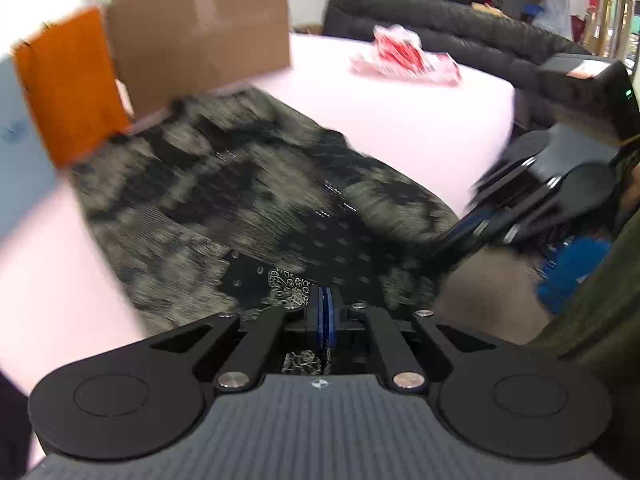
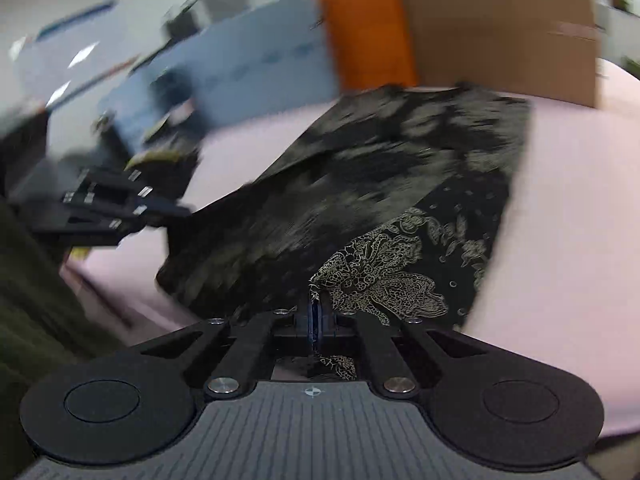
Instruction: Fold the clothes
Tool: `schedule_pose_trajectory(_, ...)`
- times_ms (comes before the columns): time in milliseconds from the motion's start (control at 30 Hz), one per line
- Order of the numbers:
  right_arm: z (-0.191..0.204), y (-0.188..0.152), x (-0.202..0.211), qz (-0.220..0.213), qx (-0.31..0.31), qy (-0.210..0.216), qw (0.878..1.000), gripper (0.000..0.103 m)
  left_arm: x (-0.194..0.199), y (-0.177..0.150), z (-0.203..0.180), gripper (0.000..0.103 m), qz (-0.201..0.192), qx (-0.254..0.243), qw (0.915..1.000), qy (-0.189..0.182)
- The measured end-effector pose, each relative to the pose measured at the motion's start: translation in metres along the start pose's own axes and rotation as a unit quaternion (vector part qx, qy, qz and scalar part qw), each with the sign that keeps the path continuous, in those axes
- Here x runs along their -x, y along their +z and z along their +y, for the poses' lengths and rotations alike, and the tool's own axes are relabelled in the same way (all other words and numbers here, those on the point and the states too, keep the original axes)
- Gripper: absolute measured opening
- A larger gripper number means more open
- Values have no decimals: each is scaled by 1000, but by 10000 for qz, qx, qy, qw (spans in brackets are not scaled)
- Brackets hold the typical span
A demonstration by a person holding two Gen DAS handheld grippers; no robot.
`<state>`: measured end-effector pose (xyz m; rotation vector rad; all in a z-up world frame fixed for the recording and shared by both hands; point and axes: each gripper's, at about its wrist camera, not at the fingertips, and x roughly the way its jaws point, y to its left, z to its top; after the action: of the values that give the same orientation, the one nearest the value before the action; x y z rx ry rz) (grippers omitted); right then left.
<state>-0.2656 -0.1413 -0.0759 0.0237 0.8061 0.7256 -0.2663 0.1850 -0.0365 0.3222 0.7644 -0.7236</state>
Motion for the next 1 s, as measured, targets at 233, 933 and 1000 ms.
schedule_pose_trajectory(233,6,-3,-33,722,221,742,9944,47,-27,-6,-14,35,629,-200,9973,-336)
schedule_pose_trajectory(933,-164,-6,-14,-549,-2591,2023,9428,89,0,-49,76,79,806,2976,9506,357)
schedule_pose_trajectory(1000,-160,-5,-17,-180,-2600,2537,9315,89,1,-50,70,79,860,2942,9513,318)
